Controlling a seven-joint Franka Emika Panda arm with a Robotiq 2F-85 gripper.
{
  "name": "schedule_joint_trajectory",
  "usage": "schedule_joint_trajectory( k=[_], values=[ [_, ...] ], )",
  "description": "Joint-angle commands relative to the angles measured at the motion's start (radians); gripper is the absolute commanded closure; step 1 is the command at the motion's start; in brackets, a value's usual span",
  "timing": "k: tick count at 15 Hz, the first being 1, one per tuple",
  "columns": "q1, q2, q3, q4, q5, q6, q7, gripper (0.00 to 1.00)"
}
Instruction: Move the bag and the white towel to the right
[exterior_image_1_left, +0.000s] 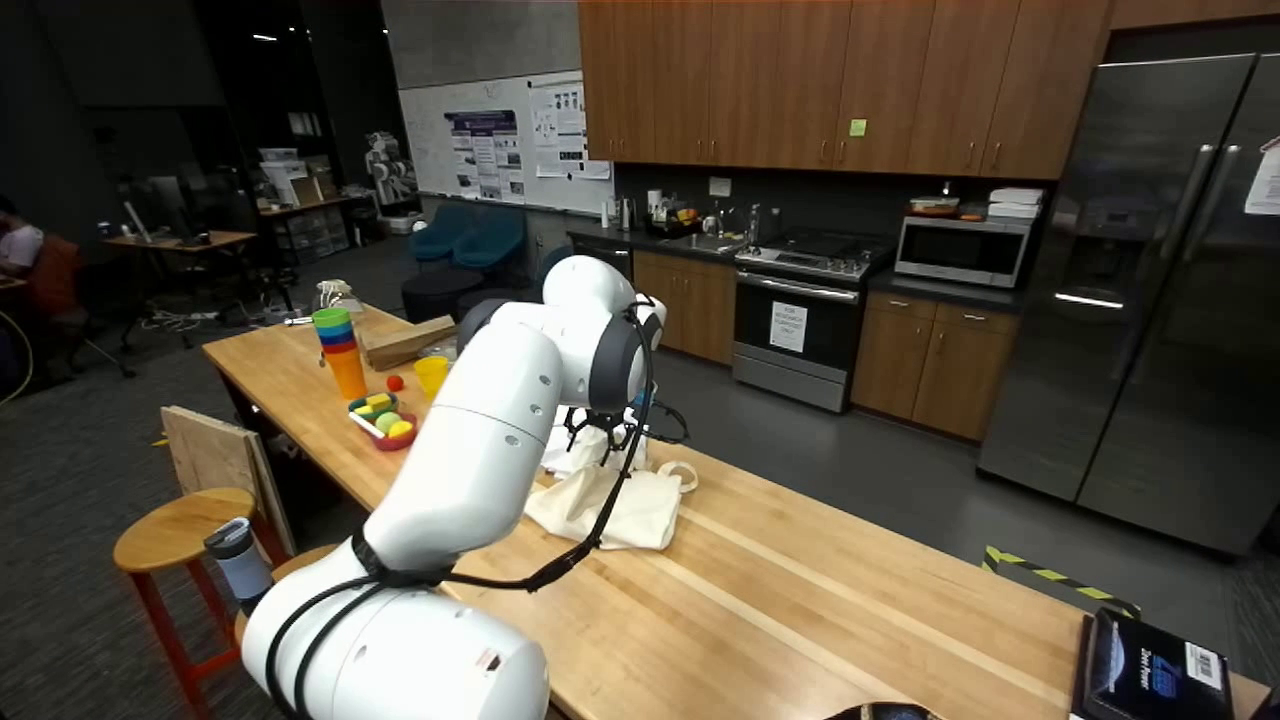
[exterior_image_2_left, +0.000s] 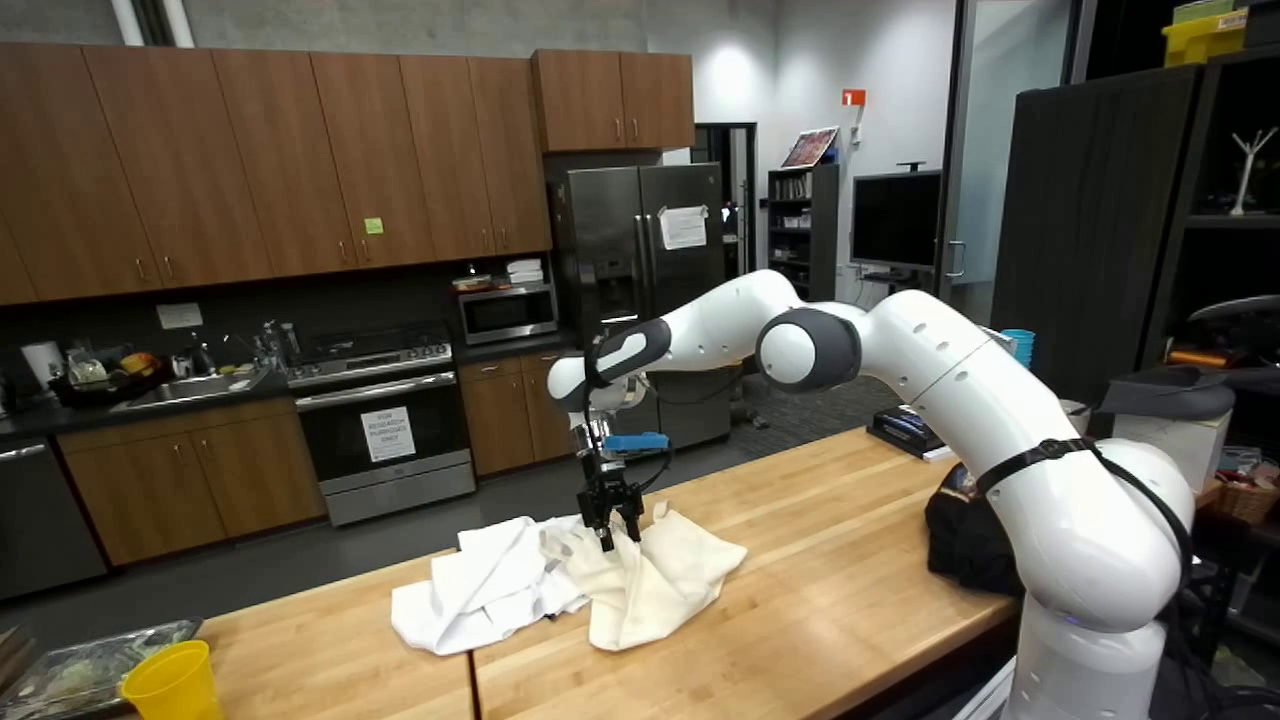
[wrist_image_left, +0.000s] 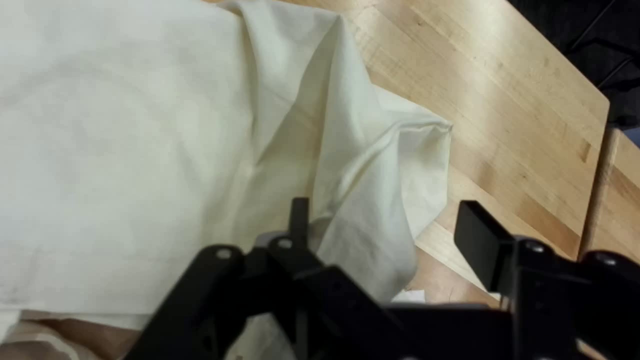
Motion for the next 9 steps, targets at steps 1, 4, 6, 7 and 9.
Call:
schedule_joint_trajectory(
  k=[1,4,6,7,9],
  values=[
    [0.007,0.029,-0.003,0.067,-0.001,-0.054,-0.010,0.56],
    [0.005,0.030,0.000,0.083,0.008,-0.058,-0.010,0.79],
    [0.007,0.014,0.000,0.091,0.001,-0.054,-0.015,0.94],
    [0.011,0.001,-0.003,0.090,-0.003,-0.046,-0.010,0.99],
    [0.023,-0.043,-0.013,0.083,-0.029,-0.016,-0.009,1.00]
  ],
)
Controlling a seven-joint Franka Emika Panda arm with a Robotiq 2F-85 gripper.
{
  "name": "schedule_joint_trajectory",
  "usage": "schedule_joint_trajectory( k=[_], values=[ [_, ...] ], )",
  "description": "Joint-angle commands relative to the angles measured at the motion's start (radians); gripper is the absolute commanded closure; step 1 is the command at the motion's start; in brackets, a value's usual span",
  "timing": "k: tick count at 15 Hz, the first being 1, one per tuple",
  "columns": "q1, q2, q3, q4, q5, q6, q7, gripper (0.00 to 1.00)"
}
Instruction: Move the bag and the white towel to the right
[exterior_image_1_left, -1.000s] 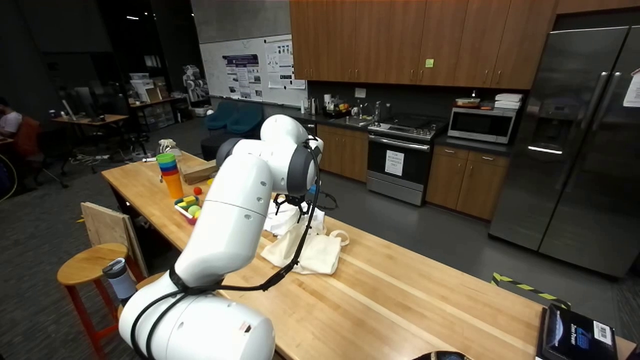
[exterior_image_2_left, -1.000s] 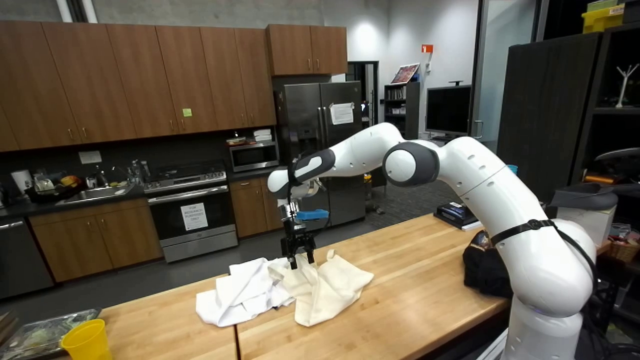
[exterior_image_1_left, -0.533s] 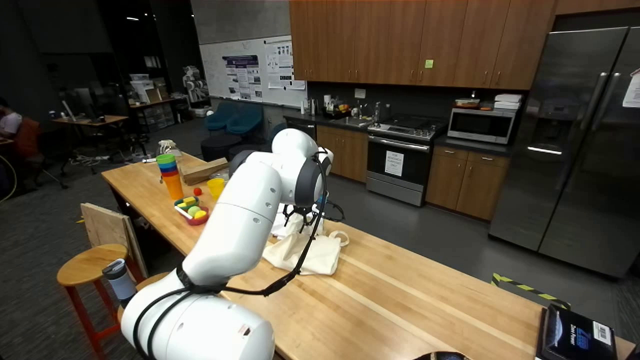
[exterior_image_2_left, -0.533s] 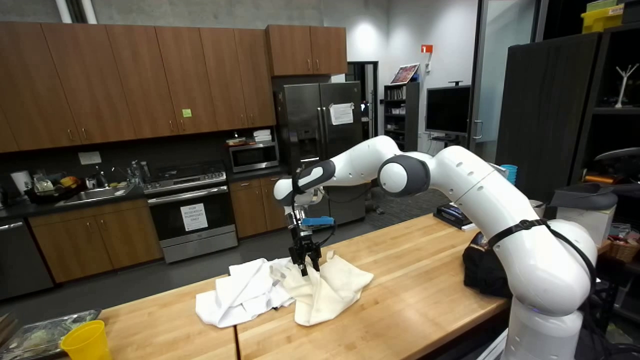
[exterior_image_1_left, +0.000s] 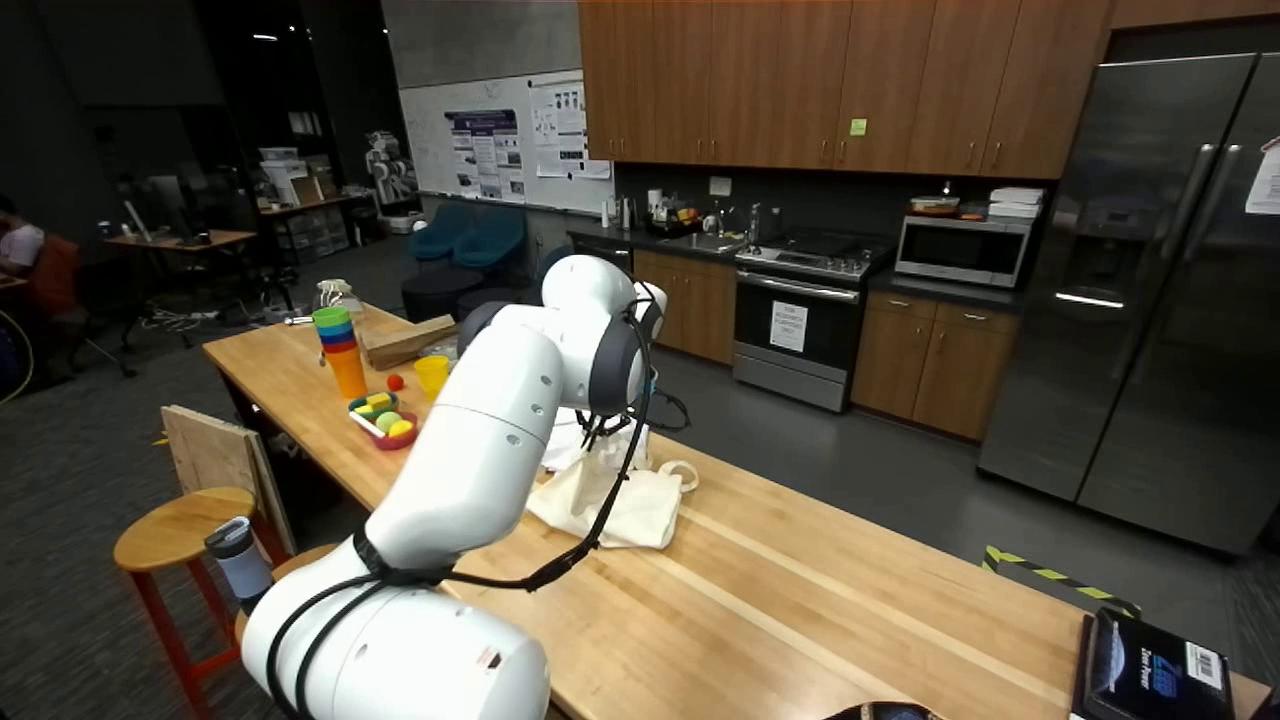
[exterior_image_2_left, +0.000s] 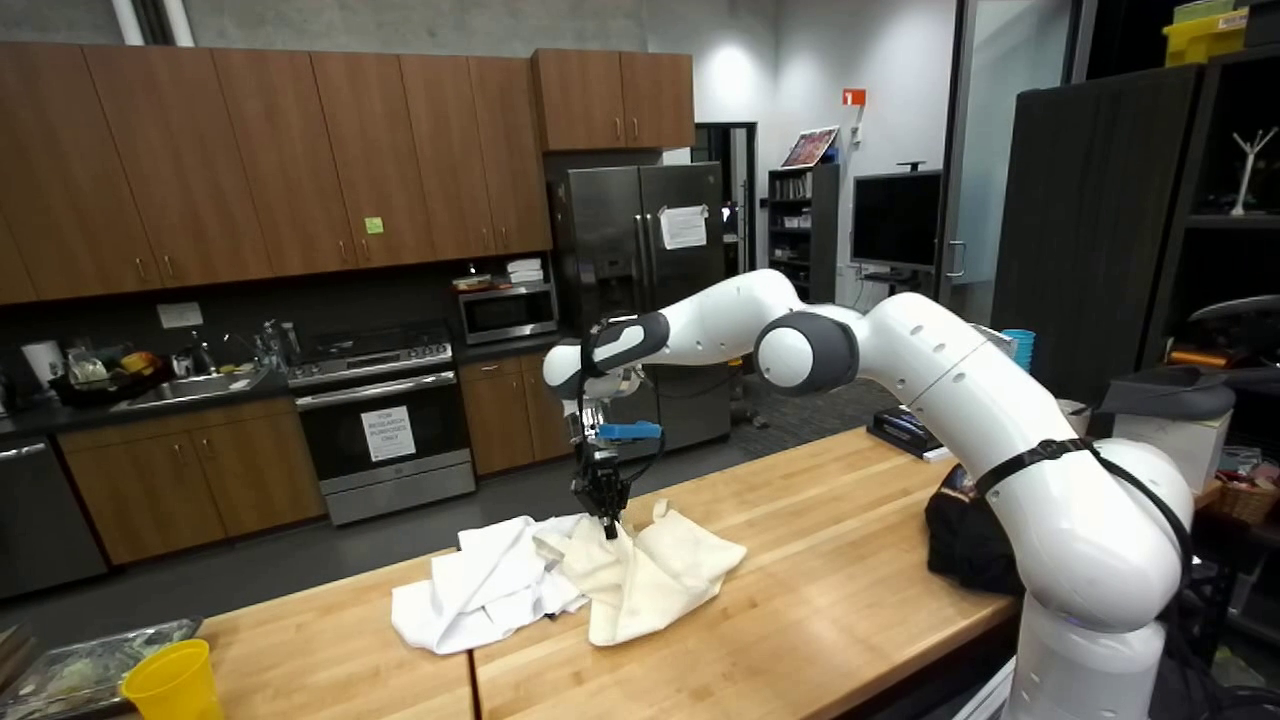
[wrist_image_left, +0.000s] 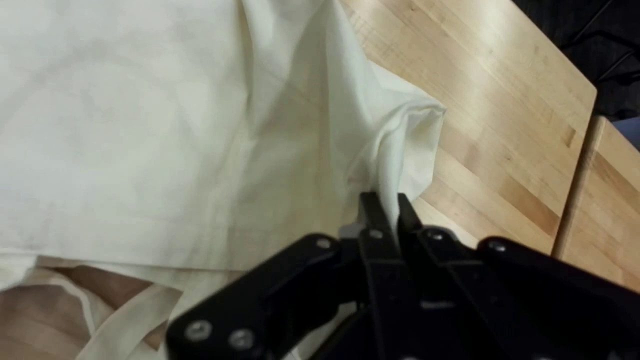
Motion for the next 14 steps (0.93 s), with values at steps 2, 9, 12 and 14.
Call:
schedule_joint_trajectory(
  k=[2,9,12,14],
  values=[
    [0.018,-0.143,-0.022,-0.035,-0.069,0.072,0.003,0.99],
    [-0.055,-0.500,-0.022,-0.307,-0.031,0.393,0.063,0.99],
    [-0.074,-0.647,-0.045,-0.436,0.005,0.529,0.111,0.99],
    [-0.081,-0.741,-0.061,-0.529,0.030,0.618,0.152,0.99]
  ],
)
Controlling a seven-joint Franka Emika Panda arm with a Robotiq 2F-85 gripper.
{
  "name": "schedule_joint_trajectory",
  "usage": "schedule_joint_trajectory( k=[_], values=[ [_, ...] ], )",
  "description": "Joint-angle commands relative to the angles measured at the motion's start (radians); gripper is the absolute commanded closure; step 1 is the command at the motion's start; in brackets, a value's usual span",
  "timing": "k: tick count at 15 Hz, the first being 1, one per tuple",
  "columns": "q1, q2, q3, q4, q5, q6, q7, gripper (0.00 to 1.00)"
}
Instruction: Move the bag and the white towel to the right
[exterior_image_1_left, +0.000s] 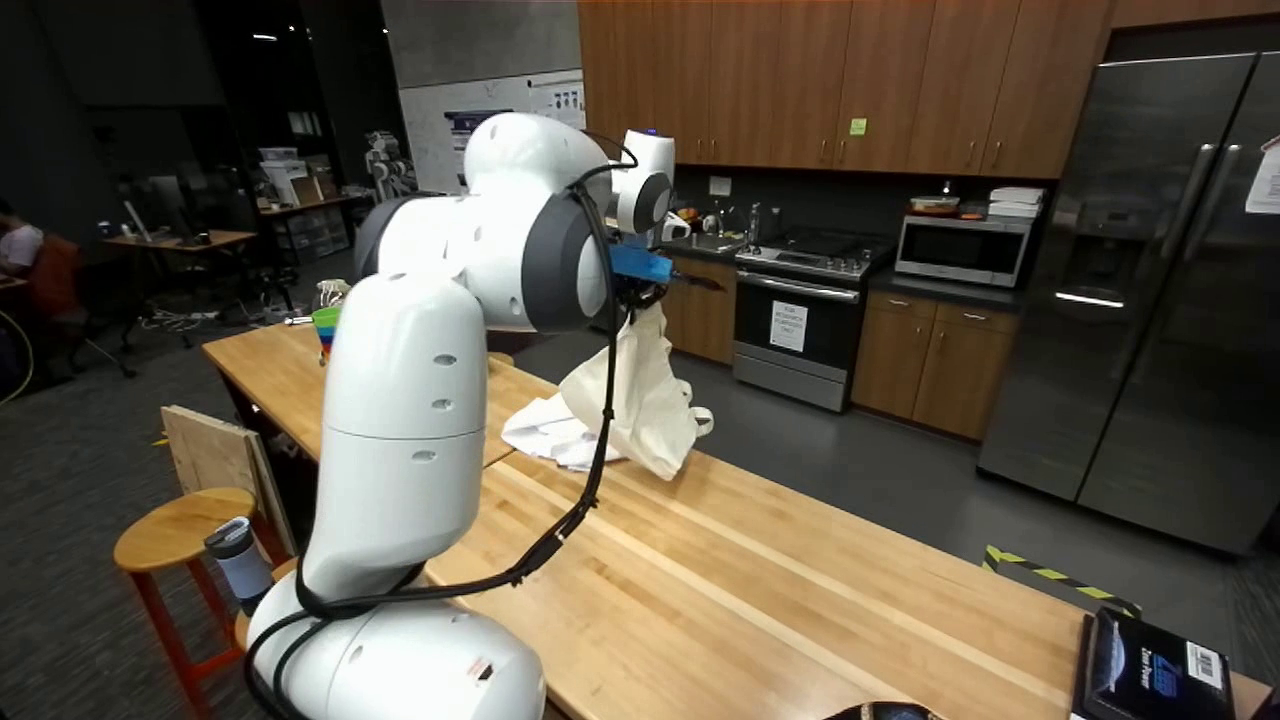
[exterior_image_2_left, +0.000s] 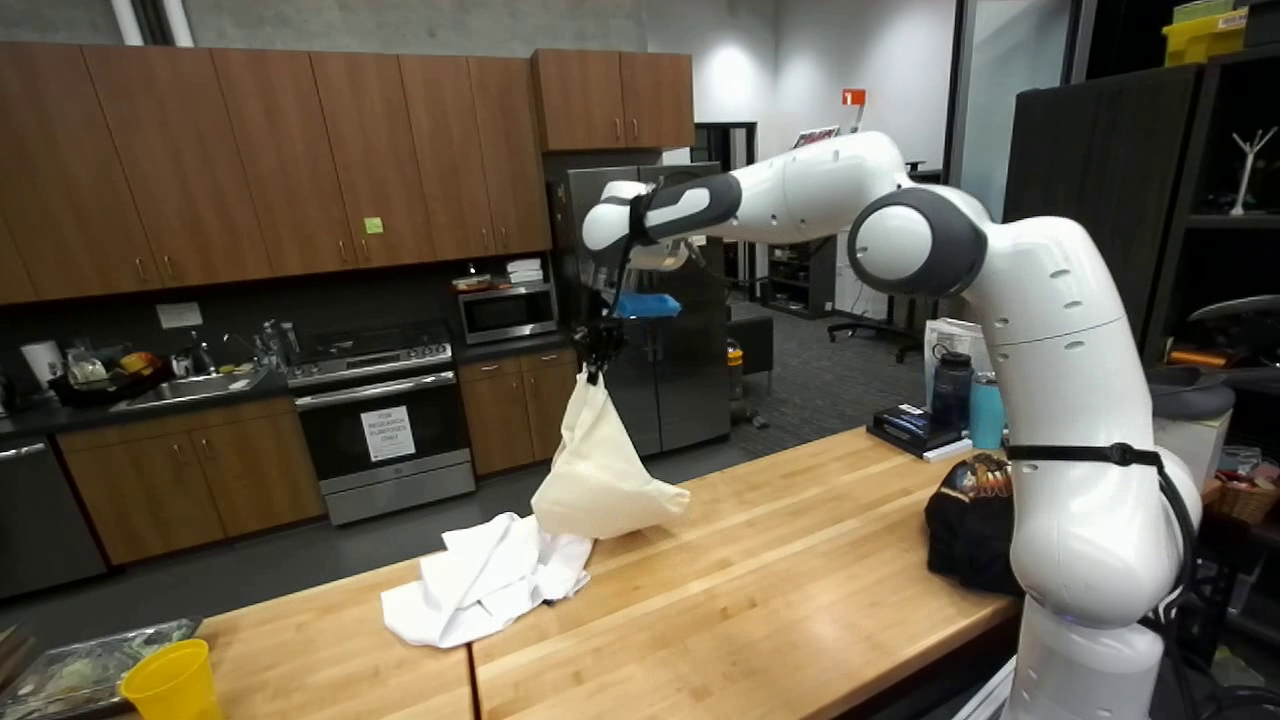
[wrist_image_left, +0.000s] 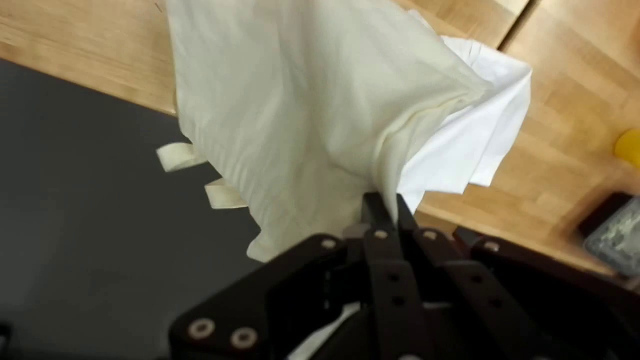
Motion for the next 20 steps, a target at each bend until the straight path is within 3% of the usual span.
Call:
schedule_joint_trajectory(
  k=[1,5,6,10,16,20],
  values=[
    [-0.008,-0.222,-0.036,-0.240,0.047,0.167,0.079,0.99],
    [-0.004,-0.409,-0.066,-0.443,0.030,0.357,0.201,0.99],
    [0.001,-0.282,-0.059,-0.296,0.034,0.273,0.145,0.96],
    [0.000,-0.389,-0.068,-0.416,0.033,0.328,0.183,0.96],
    [0.000,-0.390,-0.068,-0.431,0.033,0.340,0.184,0.99],
    [-0.025,-0.501,-0.090,-0.515,0.007,0.490,0.278,0.99]
  ],
)
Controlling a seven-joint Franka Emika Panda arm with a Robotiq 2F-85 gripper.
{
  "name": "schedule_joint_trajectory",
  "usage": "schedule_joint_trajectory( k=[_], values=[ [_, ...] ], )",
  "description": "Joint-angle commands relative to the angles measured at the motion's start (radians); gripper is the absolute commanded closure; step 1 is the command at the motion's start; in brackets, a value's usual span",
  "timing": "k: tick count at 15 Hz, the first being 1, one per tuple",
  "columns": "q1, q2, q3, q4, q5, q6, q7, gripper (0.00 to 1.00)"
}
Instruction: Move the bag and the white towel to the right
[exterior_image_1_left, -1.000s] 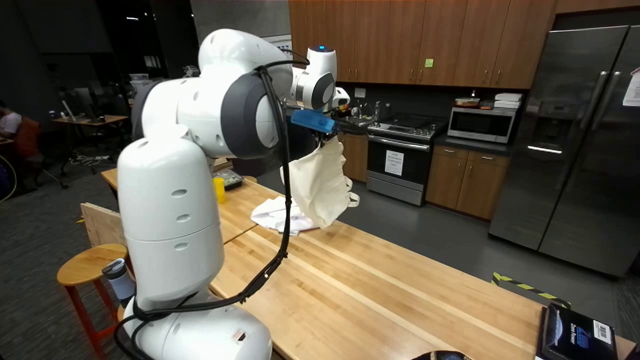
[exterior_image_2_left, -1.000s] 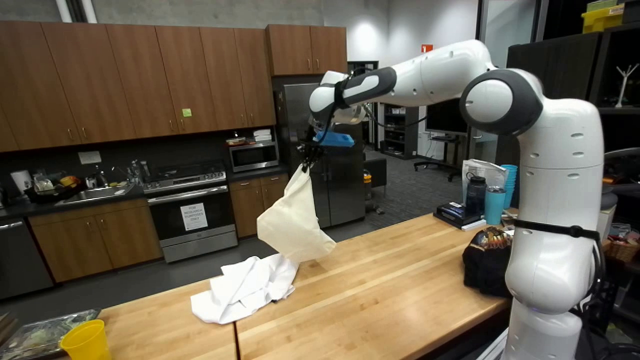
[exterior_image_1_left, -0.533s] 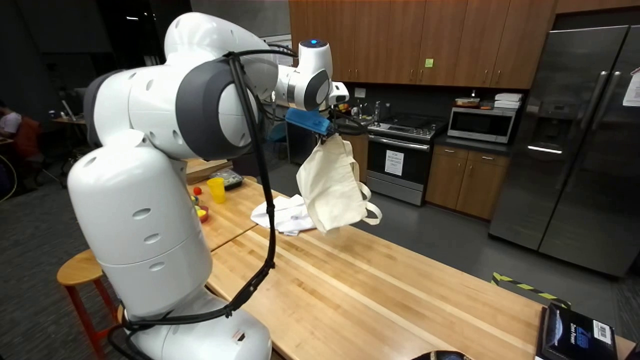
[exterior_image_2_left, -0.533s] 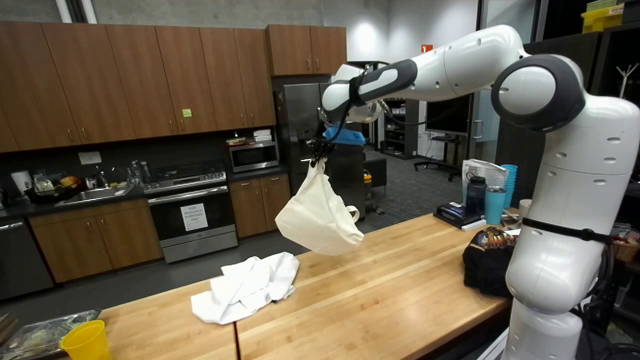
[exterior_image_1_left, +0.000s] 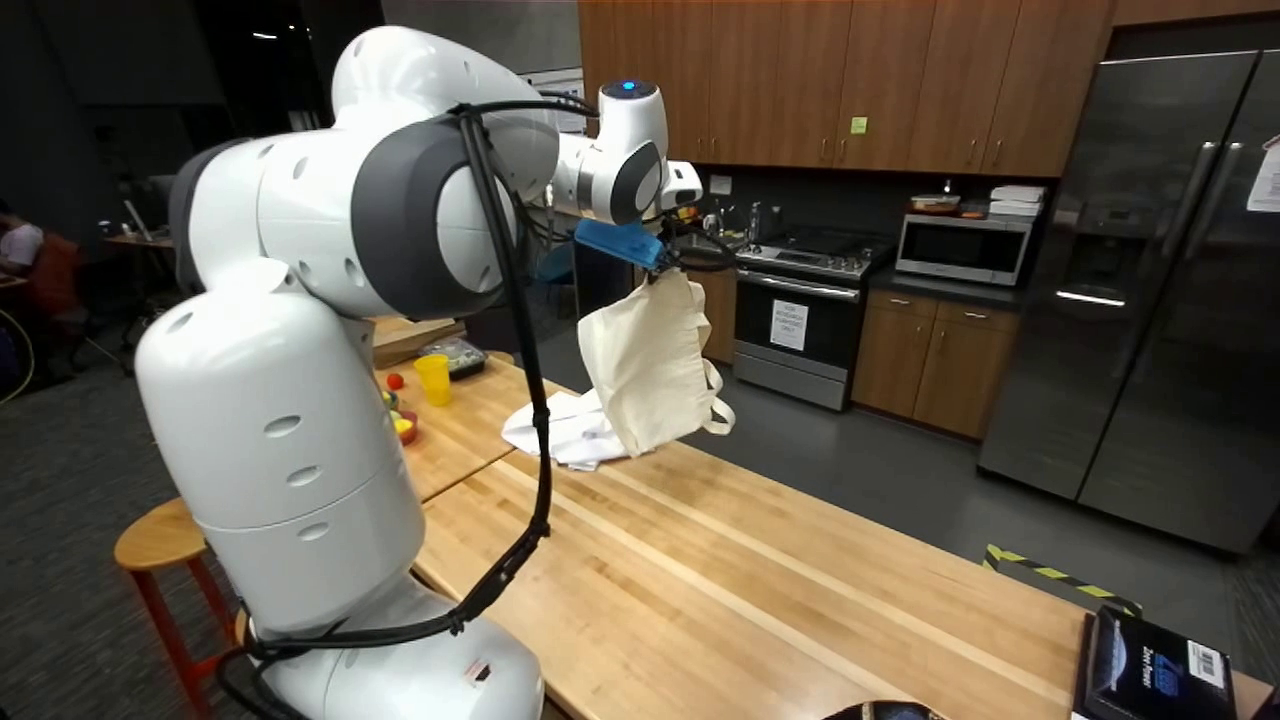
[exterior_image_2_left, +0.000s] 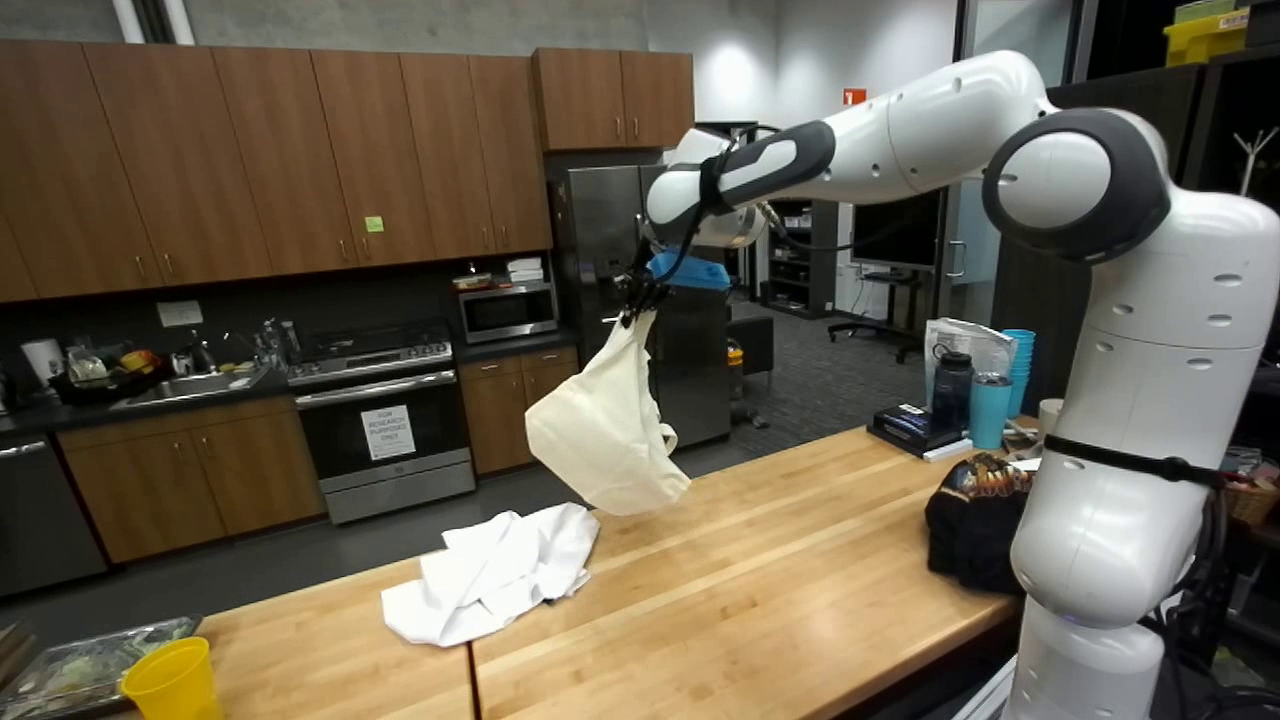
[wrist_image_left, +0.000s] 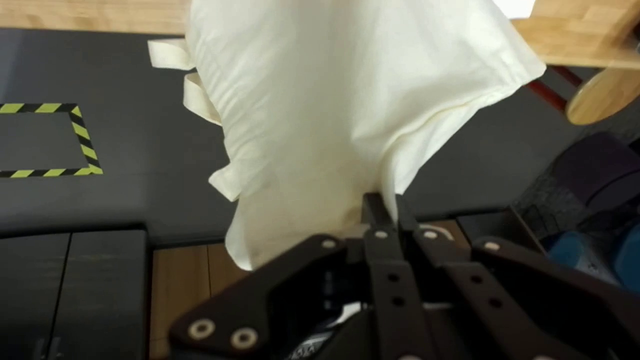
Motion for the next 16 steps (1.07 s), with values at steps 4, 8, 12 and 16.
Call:
schedule_joint_trajectory(
  k=[4,8,12,16],
  values=[
    [-0.062,-0.301,-0.044,-0.230,-0.031,0.184,0.176,0.99],
    [-0.161,-0.517,-0.054,-0.422,-0.031,0.229,0.289,0.99],
    [-0.282,-0.709,-0.086,-0.636,-0.009,0.216,0.368,0.99],
    [-0.421,-0.854,-0.173,-0.815,0.010,0.193,0.377,0.99]
  ],
)
